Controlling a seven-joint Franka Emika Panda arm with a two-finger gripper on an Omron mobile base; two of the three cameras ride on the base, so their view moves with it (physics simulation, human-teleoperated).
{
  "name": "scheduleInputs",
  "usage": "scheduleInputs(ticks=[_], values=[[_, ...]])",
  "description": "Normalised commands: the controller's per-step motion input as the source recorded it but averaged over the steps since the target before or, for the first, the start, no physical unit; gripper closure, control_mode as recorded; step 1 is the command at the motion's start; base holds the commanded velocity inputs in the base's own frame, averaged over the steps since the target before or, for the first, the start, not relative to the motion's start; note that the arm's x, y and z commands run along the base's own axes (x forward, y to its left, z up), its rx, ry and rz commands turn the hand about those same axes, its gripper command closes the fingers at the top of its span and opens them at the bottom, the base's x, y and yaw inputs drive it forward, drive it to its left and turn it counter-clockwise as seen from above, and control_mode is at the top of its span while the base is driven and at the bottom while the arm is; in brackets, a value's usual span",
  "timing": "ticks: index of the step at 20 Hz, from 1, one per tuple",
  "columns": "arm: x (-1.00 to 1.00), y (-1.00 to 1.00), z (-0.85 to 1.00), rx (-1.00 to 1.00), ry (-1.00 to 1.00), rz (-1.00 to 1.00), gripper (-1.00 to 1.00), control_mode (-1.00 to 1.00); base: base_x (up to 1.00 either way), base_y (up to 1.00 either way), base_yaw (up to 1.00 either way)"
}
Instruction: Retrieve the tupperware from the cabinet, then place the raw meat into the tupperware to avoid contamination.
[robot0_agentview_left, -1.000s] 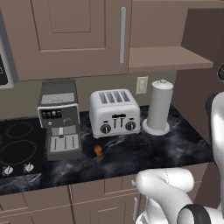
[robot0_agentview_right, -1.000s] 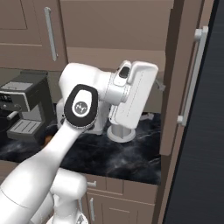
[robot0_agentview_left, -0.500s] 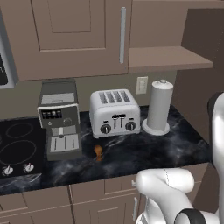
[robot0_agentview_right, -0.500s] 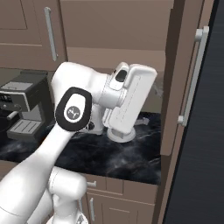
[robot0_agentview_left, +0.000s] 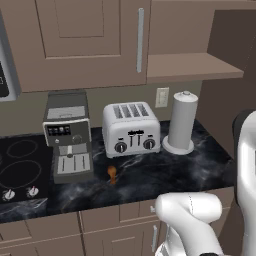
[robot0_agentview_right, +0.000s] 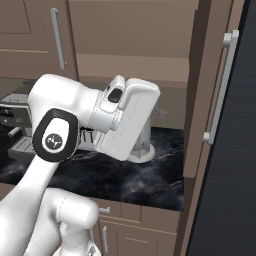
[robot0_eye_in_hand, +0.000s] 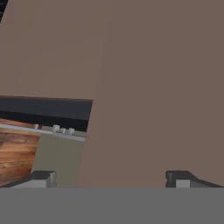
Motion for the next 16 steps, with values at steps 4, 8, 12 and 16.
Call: scheduleInputs(ticks=[4, 8, 12, 16], values=[[-0.23, 0.54, -0.01, 0.04, -0.07, 0.00, -1.00, -1.00, 0.00, 0.00, 0.00], [-0.12, 0.56, -0.10, 0.08, -0.10, 0.01, -1.00, -1.00, 0.00, 0.00, 0.00], [-0.10, 0.57, -0.13, 0.10, -0.14, 0.02, -1.00, -1.00, 0.00, 0.00, 0.00], [-0.07, 0.59, -0.15, 0.12, -0.18, 0.03, -1.00, -1.00, 0.00, 0.00, 0.00]])
